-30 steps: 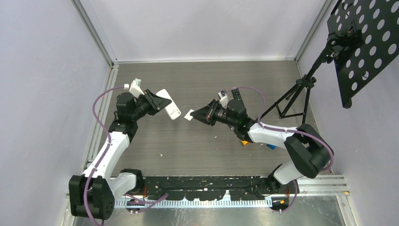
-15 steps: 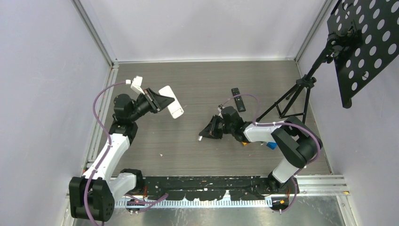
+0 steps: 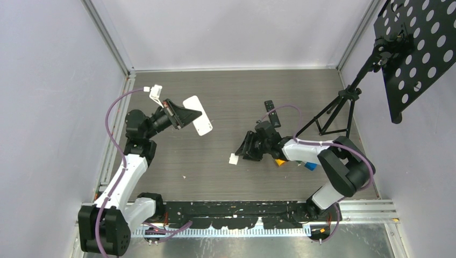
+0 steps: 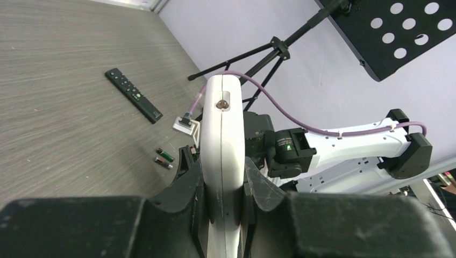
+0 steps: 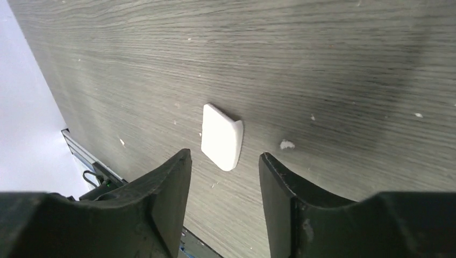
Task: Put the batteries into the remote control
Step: Place the battery cover at the center of the board.
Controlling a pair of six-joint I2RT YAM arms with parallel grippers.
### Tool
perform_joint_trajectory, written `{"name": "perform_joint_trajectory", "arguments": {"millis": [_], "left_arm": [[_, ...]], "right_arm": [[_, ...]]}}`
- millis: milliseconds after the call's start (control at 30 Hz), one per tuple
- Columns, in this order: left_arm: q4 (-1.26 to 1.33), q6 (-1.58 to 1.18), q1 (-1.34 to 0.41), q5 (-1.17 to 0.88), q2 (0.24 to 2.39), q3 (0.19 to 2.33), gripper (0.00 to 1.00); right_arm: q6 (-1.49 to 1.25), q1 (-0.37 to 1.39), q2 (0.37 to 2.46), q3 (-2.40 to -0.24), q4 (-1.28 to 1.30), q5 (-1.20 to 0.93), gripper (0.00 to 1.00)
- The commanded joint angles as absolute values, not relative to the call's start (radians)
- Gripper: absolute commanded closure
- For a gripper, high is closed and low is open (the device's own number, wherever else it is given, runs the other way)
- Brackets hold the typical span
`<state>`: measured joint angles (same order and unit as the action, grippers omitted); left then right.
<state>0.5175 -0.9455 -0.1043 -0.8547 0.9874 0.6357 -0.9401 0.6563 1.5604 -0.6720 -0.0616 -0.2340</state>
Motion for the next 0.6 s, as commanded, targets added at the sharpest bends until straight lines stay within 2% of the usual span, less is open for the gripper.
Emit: {"name": "perform_joint_trajectory", "arguments": {"millis": [0, 133, 267, 567], "left_arm": [[0.592, -0.984, -0.108, -0.896, 0.962, 0.667, 1.00], [0.604, -1.039, -0.108, -0.877, 0.952, 0.674, 1.00], [0.670, -1.137, -0.110, -0.845, 0.953, 0.667, 1.00], [0.720, -1.288, -0.115, -0.790, 0.961, 0.660, 1.00]], "right_arm": [[-0.850, 0.652, 1.429, -0.713, -0.051, -0.223, 0.42], [-0.869, 0.659, 1.310, -0.702, -0.261, -0.367, 0.38], [-0.961, 0.712, 1.236, -0.712, -0.483, -0.391, 0.37], [-1.116, 0.818, 1.320, -0.795, -0.825, -0.313, 0.31]]}}
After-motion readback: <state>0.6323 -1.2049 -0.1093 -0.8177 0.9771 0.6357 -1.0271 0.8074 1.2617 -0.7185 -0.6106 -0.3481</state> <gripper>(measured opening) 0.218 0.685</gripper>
